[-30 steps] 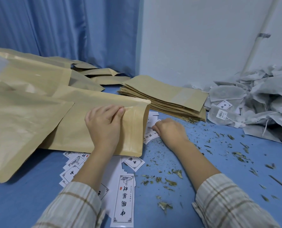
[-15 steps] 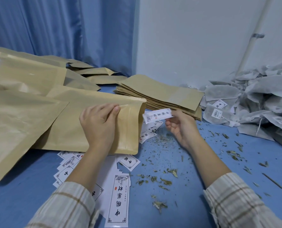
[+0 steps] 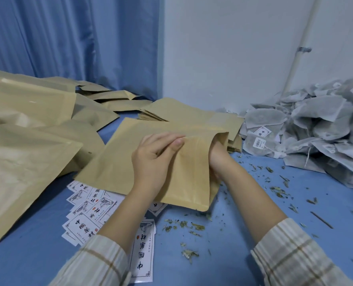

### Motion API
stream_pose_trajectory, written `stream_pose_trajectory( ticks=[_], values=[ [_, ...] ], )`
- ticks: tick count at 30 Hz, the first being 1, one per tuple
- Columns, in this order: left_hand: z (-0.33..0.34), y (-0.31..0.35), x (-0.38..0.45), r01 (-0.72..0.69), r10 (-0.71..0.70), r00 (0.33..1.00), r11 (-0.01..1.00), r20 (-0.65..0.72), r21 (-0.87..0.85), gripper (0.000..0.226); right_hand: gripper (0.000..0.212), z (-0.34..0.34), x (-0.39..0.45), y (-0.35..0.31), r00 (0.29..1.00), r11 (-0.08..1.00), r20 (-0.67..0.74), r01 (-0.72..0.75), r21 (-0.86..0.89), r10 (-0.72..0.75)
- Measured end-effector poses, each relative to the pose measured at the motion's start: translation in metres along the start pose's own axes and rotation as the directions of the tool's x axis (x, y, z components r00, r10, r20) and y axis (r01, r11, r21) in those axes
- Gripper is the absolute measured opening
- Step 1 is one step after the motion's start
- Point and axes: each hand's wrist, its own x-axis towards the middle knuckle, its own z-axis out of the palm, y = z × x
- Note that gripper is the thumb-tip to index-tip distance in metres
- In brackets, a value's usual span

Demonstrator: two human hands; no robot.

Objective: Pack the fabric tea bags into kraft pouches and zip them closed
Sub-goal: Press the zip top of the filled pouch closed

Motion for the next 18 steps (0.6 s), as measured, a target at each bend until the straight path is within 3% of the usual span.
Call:
stream_pose_trajectory(
  ticks=[2, 5, 8, 10, 12, 15, 18],
  values=[
    [0.008, 0.009, 0.000, 0.027, -0.026, 1.000, 0.998, 0.018, -0.057, 0.015, 0.027, -0.013, -0.013, 0.000, 0.997, 0.969, 0.059, 0.062, -0.240, -0.050],
    [0.020, 0.026, 0.005, 0.087, -0.083, 0.996, 0.983, 0.032, -0.159, 0.020, 0.029, -0.038, -0.031, -0.012, 0.978, 0.896, 0.200, 0.135, -0.424, -0.052],
    [0.032, 0.047, 0.015, 0.179, -0.166, 0.984, 0.942, 0.070, -0.285, 0.017, 0.014, -0.069, -0.045, -0.029, 0.958, 0.776, 0.220, 0.280, -0.565, -0.185],
    [0.040, 0.063, 0.024, 0.255, -0.244, 0.967, 0.887, 0.079, -0.386, 0.013, 0.019, -0.090, -0.056, -0.041, 0.892, 0.682, 0.179, 0.435, -0.588, -0.415],
    [0.045, 0.081, 0.035, 0.322, -0.311, 0.945, 0.823, 0.103, -0.468, 0.010, 0.010, -0.111, -0.070, -0.058, 0.795, 0.608, 0.168, 0.563, -0.559, -0.583],
    [0.050, 0.107, 0.053, 0.418, -0.380, 0.905, 0.708, 0.191, -0.570, 0.017, 0.035, -0.144, -0.091, -0.088, 0.773, 0.637, 0.170, 0.608, -0.474, -0.611],
    [0.055, 0.129, 0.070, 0.475, -0.441, 0.871, 0.642, 0.217, -0.602, 0.009, 0.040, -0.170, -0.101, -0.108, 0.755, 0.634, 0.139, 0.623, -0.458, -0.641]
  ],
)
